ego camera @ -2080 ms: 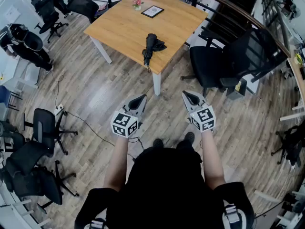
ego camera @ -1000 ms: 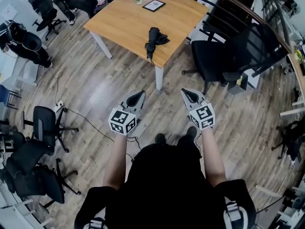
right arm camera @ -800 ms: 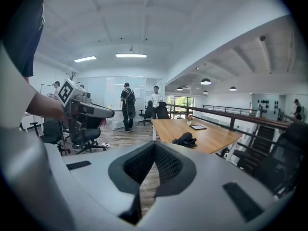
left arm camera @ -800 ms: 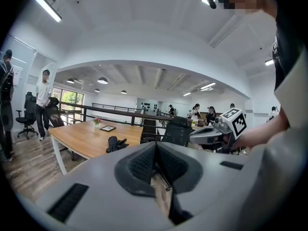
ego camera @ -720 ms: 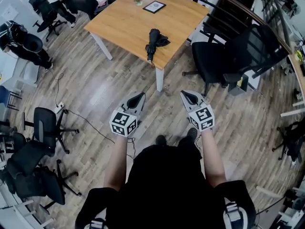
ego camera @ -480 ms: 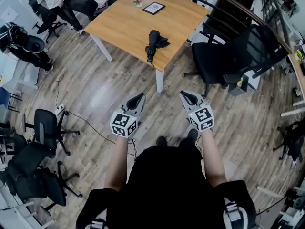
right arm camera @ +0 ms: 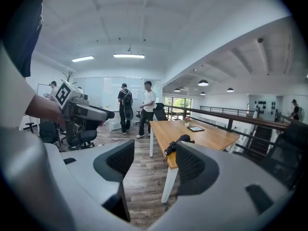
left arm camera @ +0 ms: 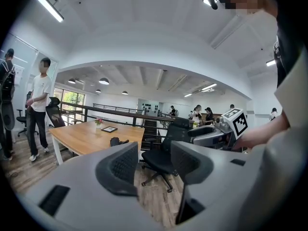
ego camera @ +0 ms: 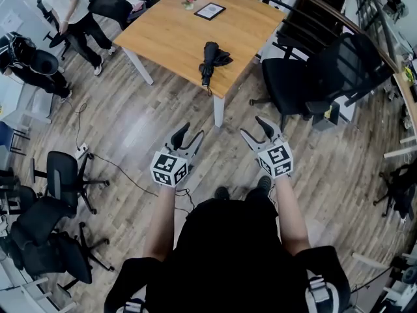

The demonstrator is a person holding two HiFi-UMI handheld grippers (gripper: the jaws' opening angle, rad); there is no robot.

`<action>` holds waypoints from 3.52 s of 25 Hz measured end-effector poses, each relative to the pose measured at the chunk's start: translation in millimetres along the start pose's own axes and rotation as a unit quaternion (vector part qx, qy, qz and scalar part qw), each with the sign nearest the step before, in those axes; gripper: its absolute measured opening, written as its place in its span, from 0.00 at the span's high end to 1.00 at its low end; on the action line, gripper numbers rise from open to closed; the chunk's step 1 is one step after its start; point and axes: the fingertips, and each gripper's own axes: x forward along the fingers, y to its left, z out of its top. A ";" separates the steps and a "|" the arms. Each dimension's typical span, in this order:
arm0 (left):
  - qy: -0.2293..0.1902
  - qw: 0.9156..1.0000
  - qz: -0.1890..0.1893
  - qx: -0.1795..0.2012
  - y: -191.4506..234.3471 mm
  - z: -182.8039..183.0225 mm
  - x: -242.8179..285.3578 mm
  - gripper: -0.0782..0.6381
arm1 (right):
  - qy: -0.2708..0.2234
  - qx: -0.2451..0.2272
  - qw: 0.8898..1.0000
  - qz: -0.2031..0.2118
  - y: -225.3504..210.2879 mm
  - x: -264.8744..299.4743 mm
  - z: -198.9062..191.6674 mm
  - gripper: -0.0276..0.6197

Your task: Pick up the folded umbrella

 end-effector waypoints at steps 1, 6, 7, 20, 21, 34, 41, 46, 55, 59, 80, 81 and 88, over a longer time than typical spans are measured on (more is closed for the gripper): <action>0.001 1.000 -0.001 0.000 0.8 -0.9 0.0 0.59 | 0.000 0.003 1.000 -0.001 0.5 0.5 1.3 0.52; 0.004 1.000 -0.004 -0.003 5.6 -3.1 -1.1 0.59 | 0.001 0.008 1.000 -0.005 3.7 1.2 3.5 0.52; 0.004 1.000 -0.003 -0.004 6.8 -3.3 -1.0 0.59 | 0.002 0.008 1.000 -0.005 4.2 1.3 2.8 0.52; 0.011 1.000 0.023 -0.007 39.4 -6.7 13.1 0.58 | 0.003 0.019 1.000 0.015 -14.8 42.1 2.6 0.52; 0.014 1.000 0.025 -0.008 45.2 -6.8 16.3 0.57 | 0.004 0.021 1.000 0.017 -17.1 48.9 3.0 0.51; 0.028 0.999 0.040 -0.010 134.3 27.5 93.9 0.57 | 0.017 0.048 0.998 0.034 -82.0 152.7 21.1 0.51; 0.034 0.997 0.072 -0.022 194.5 34.3 131.2 0.57 | 0.024 0.066 0.996 0.048 -127.1 223.7 26.7 0.51; 0.027 0.996 0.081 -0.035 229.2 40.8 152.2 0.57 | 0.032 0.056 0.996 0.068 -132.3 259.4 38.9 0.51; 0.046 0.998 0.023 -0.024 284.3 50.1 199.4 0.56 | 0.058 0.062 0.996 0.033 -138.1 312.8 43.0 0.51; 0.050 0.999 -0.012 -0.015 320.2 63.7 227.1 0.54 | 0.063 0.072 0.995 -0.003 -150.2 343.8 47.7 0.49; 0.103 0.983 -0.149 -0.026 398.9 44.6 304.5 0.54 | 0.119 0.186 0.967 -0.124 -170.0 418.2 8.4 0.48; 0.109 0.983 -0.147 -0.027 400.0 39.8 306.5 0.54 | 0.124 0.190 0.966 -0.123 -171.4 419.9 1.6 0.48; 0.148 0.981 -0.117 -0.045 415.2 8.5 307.8 0.54 | 0.152 0.219 0.957 -0.116 -169.5 436.0 -41.2 0.48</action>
